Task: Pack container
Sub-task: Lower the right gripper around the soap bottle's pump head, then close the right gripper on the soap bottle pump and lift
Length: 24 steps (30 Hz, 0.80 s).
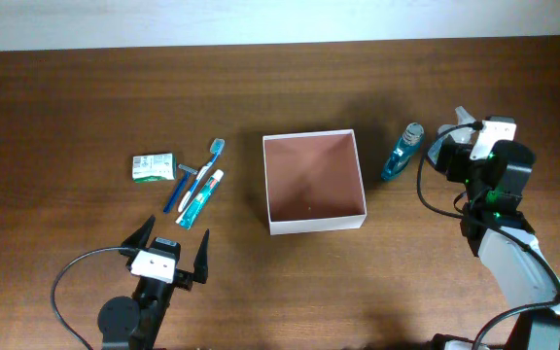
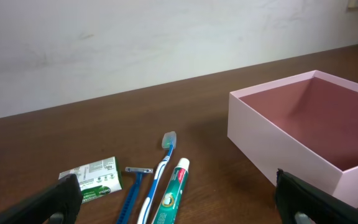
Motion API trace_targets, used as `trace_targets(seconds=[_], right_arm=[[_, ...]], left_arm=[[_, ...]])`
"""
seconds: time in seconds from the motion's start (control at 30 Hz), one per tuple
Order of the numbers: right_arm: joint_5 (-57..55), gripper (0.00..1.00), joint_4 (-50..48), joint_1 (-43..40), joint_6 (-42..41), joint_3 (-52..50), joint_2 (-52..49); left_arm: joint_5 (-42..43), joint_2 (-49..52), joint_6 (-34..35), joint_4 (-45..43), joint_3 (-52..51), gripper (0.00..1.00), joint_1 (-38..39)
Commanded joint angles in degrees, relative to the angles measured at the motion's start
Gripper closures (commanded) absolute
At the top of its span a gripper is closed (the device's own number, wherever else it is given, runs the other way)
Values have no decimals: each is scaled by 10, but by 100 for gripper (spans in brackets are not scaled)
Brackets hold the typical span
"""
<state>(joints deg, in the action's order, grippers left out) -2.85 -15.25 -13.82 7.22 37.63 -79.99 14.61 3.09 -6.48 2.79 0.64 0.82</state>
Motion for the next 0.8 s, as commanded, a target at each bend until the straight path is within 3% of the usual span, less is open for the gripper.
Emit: trace_targets(seconds=[0.0,0.77], right_arm=[[9,1,-13,3,85,9,-5],[59,1,-138,3,88,9,-85]], left_arm=[[8,-5,-9,3,-1,0,-2],[8,-5,-9,3,-1,0,-2]])
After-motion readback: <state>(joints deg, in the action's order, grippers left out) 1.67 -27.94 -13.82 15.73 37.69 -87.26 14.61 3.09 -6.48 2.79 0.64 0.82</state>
